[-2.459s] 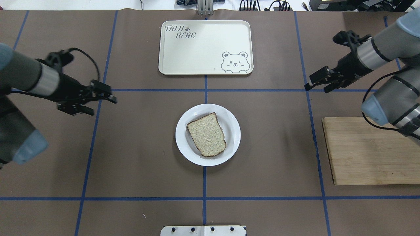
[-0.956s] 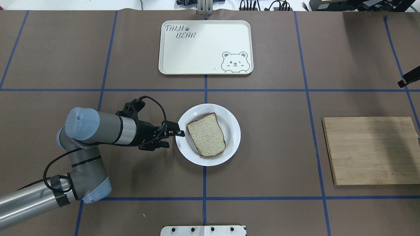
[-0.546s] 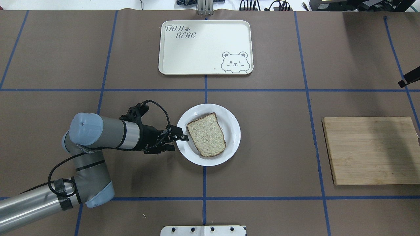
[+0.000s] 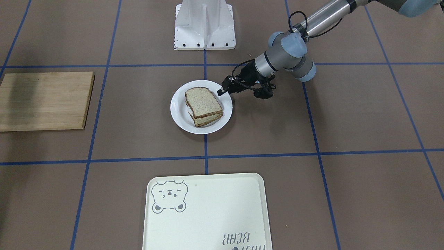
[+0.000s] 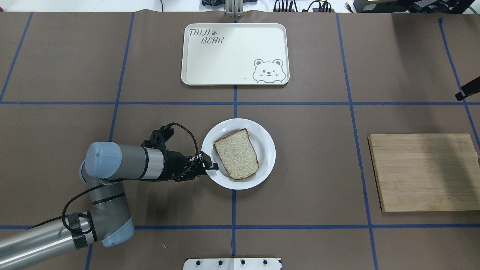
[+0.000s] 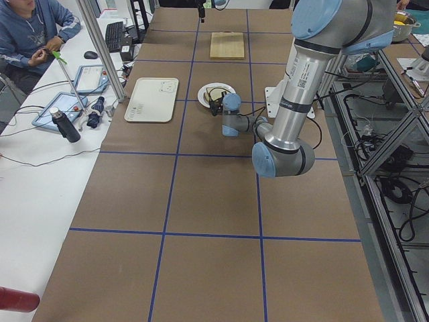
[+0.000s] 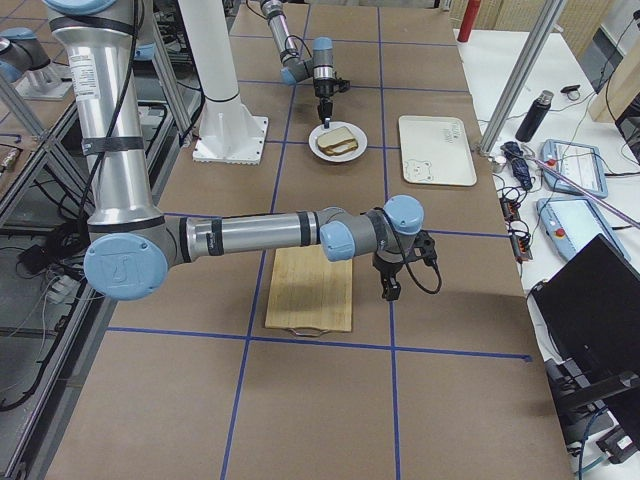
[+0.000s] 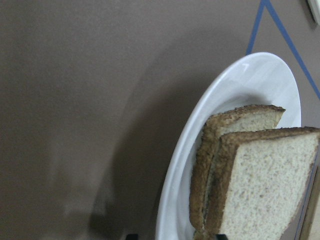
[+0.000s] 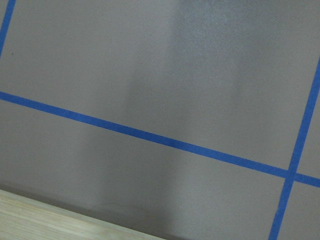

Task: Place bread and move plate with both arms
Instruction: 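Close the left gripper on the white plate rim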

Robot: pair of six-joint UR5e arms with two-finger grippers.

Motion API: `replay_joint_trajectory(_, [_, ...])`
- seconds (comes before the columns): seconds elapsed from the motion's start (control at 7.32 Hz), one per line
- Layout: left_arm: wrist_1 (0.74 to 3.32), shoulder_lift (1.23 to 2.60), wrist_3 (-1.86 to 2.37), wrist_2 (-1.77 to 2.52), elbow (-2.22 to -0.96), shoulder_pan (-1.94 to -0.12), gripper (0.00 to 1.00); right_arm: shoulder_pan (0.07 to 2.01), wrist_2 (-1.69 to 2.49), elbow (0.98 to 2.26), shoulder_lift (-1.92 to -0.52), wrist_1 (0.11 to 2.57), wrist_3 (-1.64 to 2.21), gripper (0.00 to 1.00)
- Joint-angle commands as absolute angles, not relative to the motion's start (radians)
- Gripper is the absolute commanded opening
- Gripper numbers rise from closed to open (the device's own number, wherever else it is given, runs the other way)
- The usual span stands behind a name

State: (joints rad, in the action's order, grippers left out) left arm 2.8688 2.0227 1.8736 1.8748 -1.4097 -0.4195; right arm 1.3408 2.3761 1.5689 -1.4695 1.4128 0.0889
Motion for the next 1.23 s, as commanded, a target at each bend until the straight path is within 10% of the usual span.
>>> replay_joint_trajectory(0.0, [2.870,2.036,1.879,1.873,-1.397,-0.416,0.36,1.339,2.376,1.568,-1.470,1.413,0.089,1.00])
replay_joint_trajectory(0.14, [2.870,2.039,1.879,1.873,-1.397,-0.414,0.36,1.341,2.376,1.568,-1.470,1.413,0.089,1.00])
replay_joint_trajectory(0.41, [2.872,2.040,1.885,1.873,-1.399,-0.414,0.00,1.339,2.376,1.568,-1.470,1.413,0.089,1.00])
replay_joint_trajectory(1.09, [2.997,2.063,1.992,1.766,-1.408,-0.442,0.00,1.338,2.376,1.571,-1.468,1.413,0.089,1.00])
